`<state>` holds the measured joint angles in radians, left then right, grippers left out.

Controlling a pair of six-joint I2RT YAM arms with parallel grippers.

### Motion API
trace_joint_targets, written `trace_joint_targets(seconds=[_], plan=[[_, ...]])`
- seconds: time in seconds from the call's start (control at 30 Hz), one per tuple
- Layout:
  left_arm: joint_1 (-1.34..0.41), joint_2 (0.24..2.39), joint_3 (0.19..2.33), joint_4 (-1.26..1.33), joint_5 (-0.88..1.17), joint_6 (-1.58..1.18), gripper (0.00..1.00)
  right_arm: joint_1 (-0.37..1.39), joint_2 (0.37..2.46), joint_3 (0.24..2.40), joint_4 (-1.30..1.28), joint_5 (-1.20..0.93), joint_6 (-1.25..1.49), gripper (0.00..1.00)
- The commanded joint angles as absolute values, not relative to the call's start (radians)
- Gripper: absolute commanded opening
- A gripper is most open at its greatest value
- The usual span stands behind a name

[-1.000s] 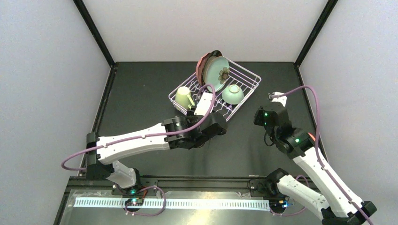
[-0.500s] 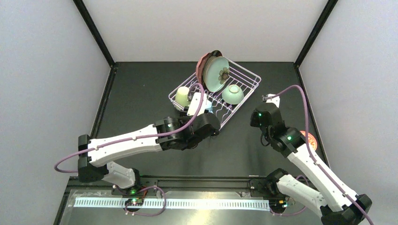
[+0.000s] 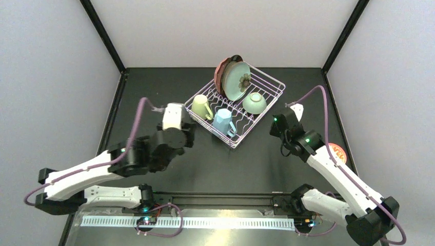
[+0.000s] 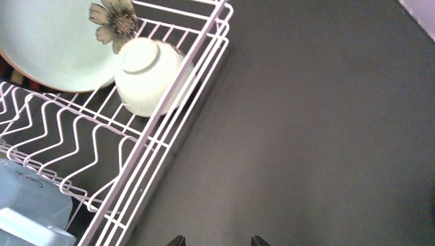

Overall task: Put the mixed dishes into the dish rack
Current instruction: Grab the bowl at the center of the board.

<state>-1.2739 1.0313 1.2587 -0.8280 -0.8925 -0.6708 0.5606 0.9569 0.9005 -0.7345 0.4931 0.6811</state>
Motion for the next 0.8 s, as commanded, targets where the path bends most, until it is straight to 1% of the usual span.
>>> trace_joint_targets(seconds=[0.0, 0.17, 0.43, 0.77], plan=[[-1.278, 0.889, 1.192, -0.815, -0.871, -0.599, 0.99, 0.562, 0.986, 0.886, -0.804, 0.481, 0.833, 0.73], [-1.279, 0.813, 1.145, -0.833, -0.859, -0.589, 0.99, 0.561, 0.994, 0.887, -0.809, 0.468, 0.886, 0.73], [-1.278, 0.799, 1.15, -0.856, -0.845, -0.582, 0.99, 0.563, 1.069, 0.931, -0.809, 0.464, 0.87, 0.73], [-1.278, 0.818, 1.147, -0.852, -0.841, -0.599, 0.99, 0.567, 1.049, 0.898, -0.789, 0.466, 0.856, 0.74]])
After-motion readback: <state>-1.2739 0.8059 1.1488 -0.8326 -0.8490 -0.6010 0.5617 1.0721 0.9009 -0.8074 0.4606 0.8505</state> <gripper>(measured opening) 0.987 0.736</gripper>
